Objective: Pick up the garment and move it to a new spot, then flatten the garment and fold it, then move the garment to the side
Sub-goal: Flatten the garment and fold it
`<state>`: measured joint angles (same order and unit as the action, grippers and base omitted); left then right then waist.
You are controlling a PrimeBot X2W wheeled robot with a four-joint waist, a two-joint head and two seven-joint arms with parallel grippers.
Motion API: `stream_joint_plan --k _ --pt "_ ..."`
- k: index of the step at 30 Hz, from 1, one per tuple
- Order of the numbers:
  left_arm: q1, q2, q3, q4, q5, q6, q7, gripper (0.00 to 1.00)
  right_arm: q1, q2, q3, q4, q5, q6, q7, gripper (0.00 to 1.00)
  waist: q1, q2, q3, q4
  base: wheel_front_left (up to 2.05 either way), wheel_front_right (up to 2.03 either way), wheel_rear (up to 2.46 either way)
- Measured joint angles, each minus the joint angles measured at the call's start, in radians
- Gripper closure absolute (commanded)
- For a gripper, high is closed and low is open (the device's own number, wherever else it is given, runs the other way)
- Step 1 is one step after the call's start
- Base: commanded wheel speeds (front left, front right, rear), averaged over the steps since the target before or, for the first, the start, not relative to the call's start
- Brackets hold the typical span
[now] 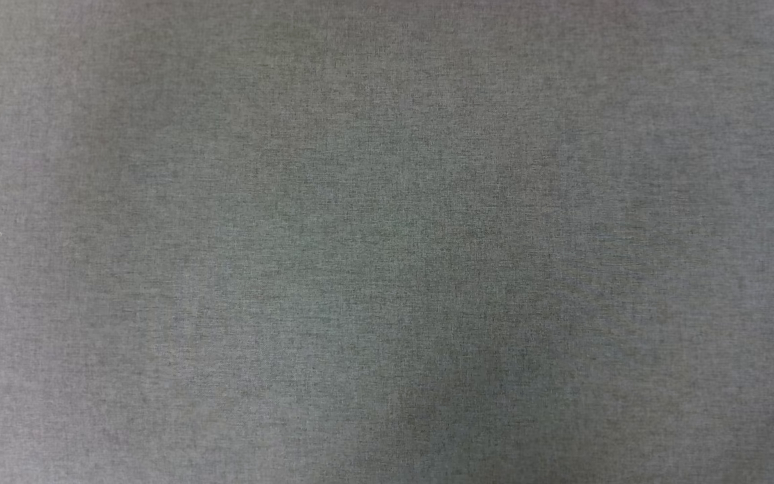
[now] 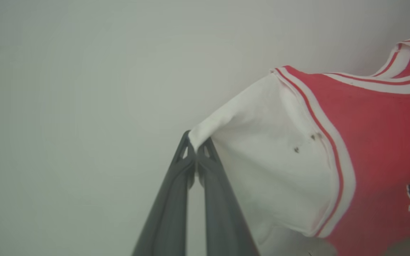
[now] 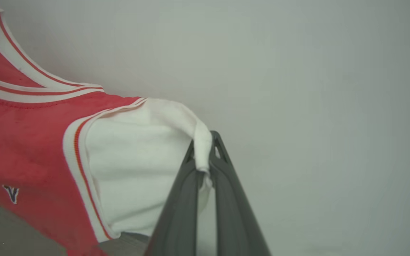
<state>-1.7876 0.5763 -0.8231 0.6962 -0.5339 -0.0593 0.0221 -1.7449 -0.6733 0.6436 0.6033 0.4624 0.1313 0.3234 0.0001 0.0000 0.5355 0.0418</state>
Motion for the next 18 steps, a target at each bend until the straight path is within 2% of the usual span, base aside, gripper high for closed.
stream_joint_plan --k 9,14,18 --pt "0.209 -0.035 -0.035 0.036 -0.059 -0.020 -0.076 1.00 0.220 -0.001 0.119 0.038 0.094 0.000 -0.112 1.00 0.0000 0.0000 -0.018 0.004 0.00 0.00 0.00" --pt "0.394 -0.026 -0.051 0.010 -0.093 -0.019 -0.121 1.00 0.373 0.003 0.187 0.030 0.162 0.000 -0.181 1.00 -0.0001 0.0000 -0.057 0.003 0.00 0.00 0.00" --pt "0.571 -0.017 -0.063 -0.038 -0.135 0.013 -0.152 1.00 0.513 -0.010 0.237 -0.003 0.206 0.000 -0.221 1.00 0.0000 0.0000 -0.100 0.005 0.00 0.00 0.00"
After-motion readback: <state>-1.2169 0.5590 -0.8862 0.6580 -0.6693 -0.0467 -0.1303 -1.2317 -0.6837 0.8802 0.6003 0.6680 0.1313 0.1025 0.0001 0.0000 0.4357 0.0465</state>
